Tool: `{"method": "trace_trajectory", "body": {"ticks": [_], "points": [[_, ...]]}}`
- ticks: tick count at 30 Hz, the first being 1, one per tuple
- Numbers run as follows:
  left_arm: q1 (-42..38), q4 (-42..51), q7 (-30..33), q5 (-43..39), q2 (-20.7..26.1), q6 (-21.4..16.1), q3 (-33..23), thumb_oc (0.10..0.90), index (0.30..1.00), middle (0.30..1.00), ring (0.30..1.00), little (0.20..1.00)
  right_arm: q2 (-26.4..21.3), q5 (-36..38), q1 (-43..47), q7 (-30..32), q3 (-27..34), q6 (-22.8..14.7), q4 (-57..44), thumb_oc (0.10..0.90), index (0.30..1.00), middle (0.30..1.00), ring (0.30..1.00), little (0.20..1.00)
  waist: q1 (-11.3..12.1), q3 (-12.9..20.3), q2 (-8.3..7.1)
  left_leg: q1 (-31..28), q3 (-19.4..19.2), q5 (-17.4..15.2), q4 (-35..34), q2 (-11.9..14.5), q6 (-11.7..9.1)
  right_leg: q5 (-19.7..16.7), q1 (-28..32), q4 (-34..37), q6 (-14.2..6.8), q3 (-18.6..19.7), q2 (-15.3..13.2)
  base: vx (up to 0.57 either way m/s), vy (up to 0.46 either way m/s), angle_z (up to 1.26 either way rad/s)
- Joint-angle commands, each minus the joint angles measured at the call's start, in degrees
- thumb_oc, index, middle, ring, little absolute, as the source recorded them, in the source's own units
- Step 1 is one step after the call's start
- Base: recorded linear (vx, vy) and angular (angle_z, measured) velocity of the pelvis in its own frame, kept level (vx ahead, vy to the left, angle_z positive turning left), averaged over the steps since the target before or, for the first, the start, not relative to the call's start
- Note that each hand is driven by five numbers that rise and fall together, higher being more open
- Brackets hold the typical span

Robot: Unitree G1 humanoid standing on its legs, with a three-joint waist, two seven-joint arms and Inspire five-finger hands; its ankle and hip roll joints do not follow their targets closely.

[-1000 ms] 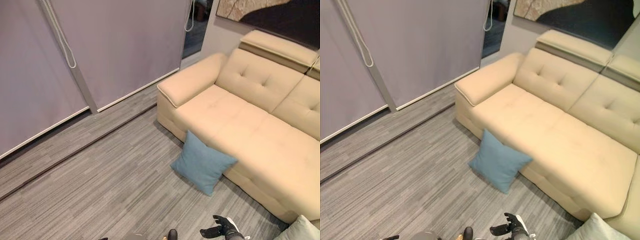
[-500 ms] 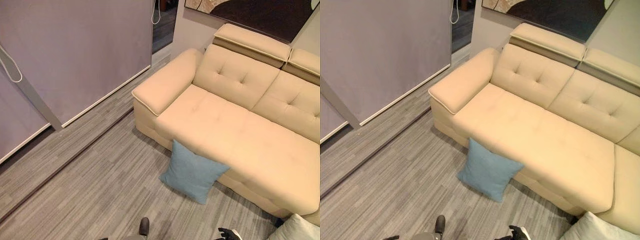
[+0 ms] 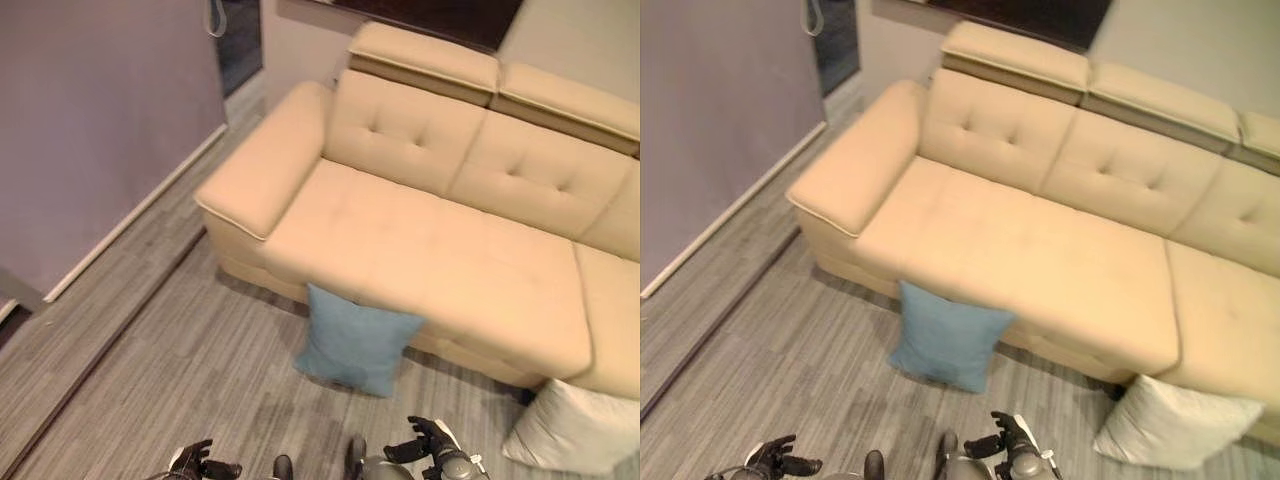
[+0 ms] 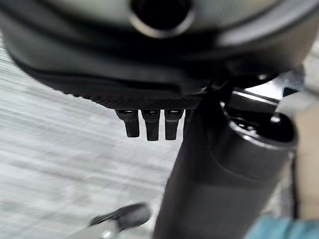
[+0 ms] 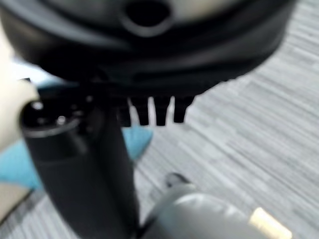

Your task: Pick up all the scattered cushions and arrange them neatly on the sofa.

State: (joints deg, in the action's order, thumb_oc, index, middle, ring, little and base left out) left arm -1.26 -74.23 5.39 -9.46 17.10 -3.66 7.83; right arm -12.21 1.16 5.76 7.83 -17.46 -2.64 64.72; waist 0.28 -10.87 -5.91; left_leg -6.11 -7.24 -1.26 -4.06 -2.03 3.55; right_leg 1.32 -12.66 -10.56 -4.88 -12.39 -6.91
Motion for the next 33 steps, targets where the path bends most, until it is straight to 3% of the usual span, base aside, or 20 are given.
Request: {"method": "trace_trajectory", "body": {"ticks": [1,2,3,6,10,13,16,20,24,26,33], "points": [[-0.89,1.53,0.37,1.0,0.46,-1.85,0.23,0.8,0.9,0.9,0.9,0.9,-5.31,-0.14,0.52,1.56,-0.35,-1.1,-0.91,0.8,0.9,0.9,0.9,0.9,0.49,0.65,0.69,2.73,5.39,-7.4,12.26,1.62,-4.14,0.47,6.28,4.1,0.07,0.94,3.54,0.15,-0.265,0.27],[-2.2,2.78,0.59,1.19,0.35,-1.98,1.42,0.8,0.9,0.9,0.9,0.9,-5.8,1.07,0.67,2.12,-0.42,-1.52,-1.3,0.8,0.9,0.9,0.9,0.9,0.22,-0.7,-0.46,8.57,3.64,-5.3,22.12,4.38,-6.06,0.77,7.7,5.1,1.43,0.36,3.26,0.07,-0.278,0.26],[-2.83,3.39,0.65,1.23,0.24,-2.01,1.99,0.8,0.9,0.9,0.9,0.9,-6.14,1.31,1.05,2.33,-0.44,-1.48,-1.28,0.8,0.9,0.9,0.9,0.9,0.54,-1.57,-0.84,11.14,3.66,-4.31,25.98,4.87,-5.86,0.96,8.14,5.22,2.05,0.42,3.31,0.01,-0.219,0.23],[-3.71,3.92,0.82,0.58,-0.03,-2.14,2.91,0.8,0.9,0.9,0.9,0.9,-6.39,1.97,1.32,2.61,-0.81,-1.46,-0.92,0.8,0.9,0.9,0.9,0.9,1.2,-2.15,-0.98,15.16,5.88,-4.12,30.18,4.79,-5.32,2.28,8.73,5.37,3.28,1.33,4.61,0.08,-0.133,0.12],[-4.22,4.32,0.76,0.46,-0.58,-2.19,3.83,0.8,0.9,0.9,0.9,0.9,-6.71,1.89,1.47,2.79,-0.89,-1.55,0.04,0.8,0.9,0.9,0.9,0.9,1.71,-2.2,-0.55,17.06,7.59,-4.79,24.02,3.7,-5.39,3.47,10.11,6.18,3.01,2.85,5.3,0.13,-0.002,-0.34],[-4.29,4.58,0.95,0.32,-0.74,-2.37,4.32,0.8,0.9,0.9,0.9,0.9,-6.93,2.28,1.74,3.34,-0.64,-1.87,-0.04,0.8,0.9,0.9,0.9,0.9,2.47,-2.73,0.7,19.12,9.66,-0.51,17.3,2.78,-6.69,4.4,11.47,6.51,2.93,4.26,6.73,0.11,0.065,-0.16],[-3.87,4.48,1.08,-0.16,-0.81,-2.45,3.8,0.8,0.9,0.9,0.9,0.9,-6.87,2.63,1.6,3.4,-0.22,-2.19,-0.81,0.8,0.9,0.9,0.9,0.9,2.6,-2.53,1.6,17.26,11.28,0.46,13.65,2.85,-7.0,4.9,12.1,6.07,2.79,5.5,7.29,0.09,0.077,-0.45],[-4.39,5.32,1.87,-1.48,-0.49,-2.93,3.45,0.8,0.9,0.9,0.9,0.9,-7.05,3.4,2.32,4.37,0.25,-2.83,-2.19,0.8,0.9,0.9,0.9,0.9,2.09,-2.94,2.11,16.47,10.87,-0.63,13.2,2.33,-6.34,4.37,10.01,5.39,2.46,6.54,6.73,-0.01,0.095,-0.5],[-8.12,8.05,4.28,-5.37,0.94,-4.46,3.61,0.8,0.9,0.9,0.9,0.9,-7.69,5.76,7.37,6.28,0.38,-3.69,-4.2,0.8,0.9,0.9,0.9,0.9,1.61,-5.98,2.69,23.43,8.89,-1.42,16.48,1.68,-5.19,3.03,-0.48,-0.52,2.15,8.45,6.01,-0.26,0.122,-0.12],[-9.32,8.7,4.93,-6.41,1.51,-4.92,3.7,0.8,0.9,0.9,0.9,0.9,-7.86,6.67,9.28,6.88,0.41,-3.78,-4.11,0.8,0.9,0.9,0.9,0.9,1.68,-5.87,2.79,26.45,7.97,-1.74,17.52,1.5,-4.59,2.41,-4.87,-2.36,1.89,9.34,5.64,-0.16,0.098,-0.28],[-11.64,10.73,6.02,-7.44,2.39,-5.73,4.73,0.8,0.9,0.9,0.9,0.9,-8.42,7.51,11.19,8.42,0.27,-4.31,-5.57,0.8,0.9,0.9,0.9,0.9,1.44,-5.8,2.83,28.54,6.65,-1.67,17.35,0.66,-3.51,0.57,-7.62,-1.46,0.89,10.48,4.1,-0.04,0.054,-0.18]]}}
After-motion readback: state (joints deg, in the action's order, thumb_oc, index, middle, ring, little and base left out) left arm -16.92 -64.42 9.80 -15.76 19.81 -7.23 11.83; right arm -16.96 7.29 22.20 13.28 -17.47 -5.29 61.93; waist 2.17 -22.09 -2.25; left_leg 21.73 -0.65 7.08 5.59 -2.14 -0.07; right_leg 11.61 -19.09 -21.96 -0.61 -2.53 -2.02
